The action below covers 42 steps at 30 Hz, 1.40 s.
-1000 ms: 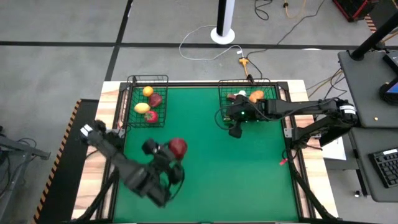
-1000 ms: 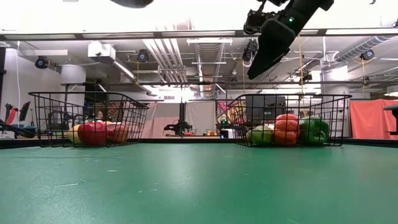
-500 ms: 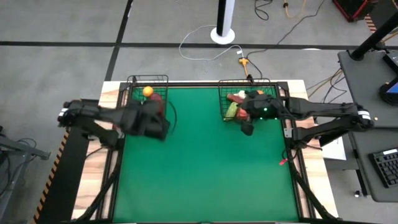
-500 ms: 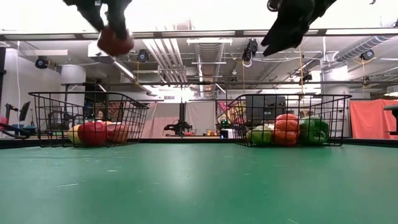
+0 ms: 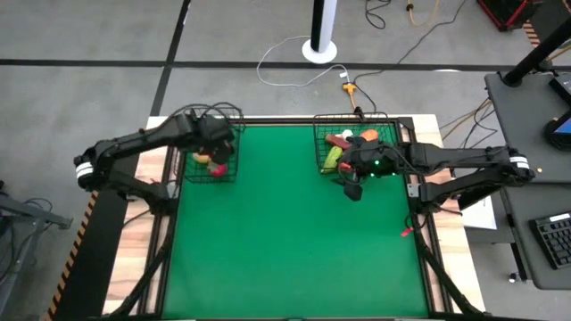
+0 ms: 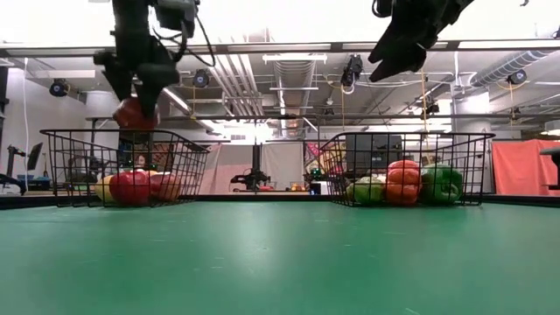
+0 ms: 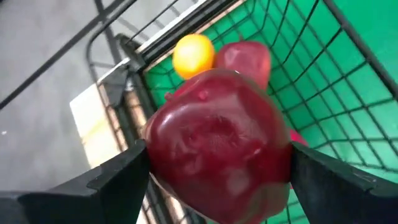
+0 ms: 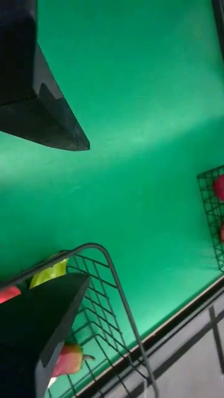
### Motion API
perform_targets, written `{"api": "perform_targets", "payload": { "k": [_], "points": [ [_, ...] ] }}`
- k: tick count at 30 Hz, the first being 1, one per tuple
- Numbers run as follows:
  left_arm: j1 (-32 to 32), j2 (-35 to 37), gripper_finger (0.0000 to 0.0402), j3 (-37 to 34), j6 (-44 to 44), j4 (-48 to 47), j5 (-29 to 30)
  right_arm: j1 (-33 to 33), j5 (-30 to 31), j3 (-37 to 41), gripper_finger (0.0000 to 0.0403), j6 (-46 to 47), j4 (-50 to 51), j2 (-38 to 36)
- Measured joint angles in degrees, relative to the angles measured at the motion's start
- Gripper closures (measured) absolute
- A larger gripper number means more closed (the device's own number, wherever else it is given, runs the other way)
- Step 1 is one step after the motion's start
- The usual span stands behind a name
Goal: Sort produce into baskets
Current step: Put the red apple into the left wire basket
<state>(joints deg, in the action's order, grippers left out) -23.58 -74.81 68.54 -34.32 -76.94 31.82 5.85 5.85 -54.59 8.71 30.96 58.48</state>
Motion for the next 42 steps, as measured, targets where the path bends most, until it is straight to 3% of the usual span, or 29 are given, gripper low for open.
{"api": "perform_targets", "payload": {
  "k": [6,15,33,39,42],
  "points": [
    [-7.2,-1.5,0.0081,-2.2,10.5,8.6,-3.3,0.0,0.2,0.1,0.0076,0.7,0.0,2.0],
    [-13.9,-5.0,0.0081,-3.2,17.8,12.0,-3.4,0.0,0.2,0.2,0.0076,1.4,0.0,3.6],
    [-16.0,-6.0,0.0081,-4.0,20.6,12.3,-4.4,0.0,0.2,0.3,0.0076,2.2,0.0,3.5],
    [-15.9,-6.1,0.0081,-5.9,20.5,10.5,-13.0,0.0,0.2,0.3,0.0076,2.2,0.1,3.5],
    [-15.9,-6.1,0.008,-6.4,19.9,6.3,-14.2,0.0,0.2,0.3,0.0076,2.2,0.1,3.5]
  ]
}}
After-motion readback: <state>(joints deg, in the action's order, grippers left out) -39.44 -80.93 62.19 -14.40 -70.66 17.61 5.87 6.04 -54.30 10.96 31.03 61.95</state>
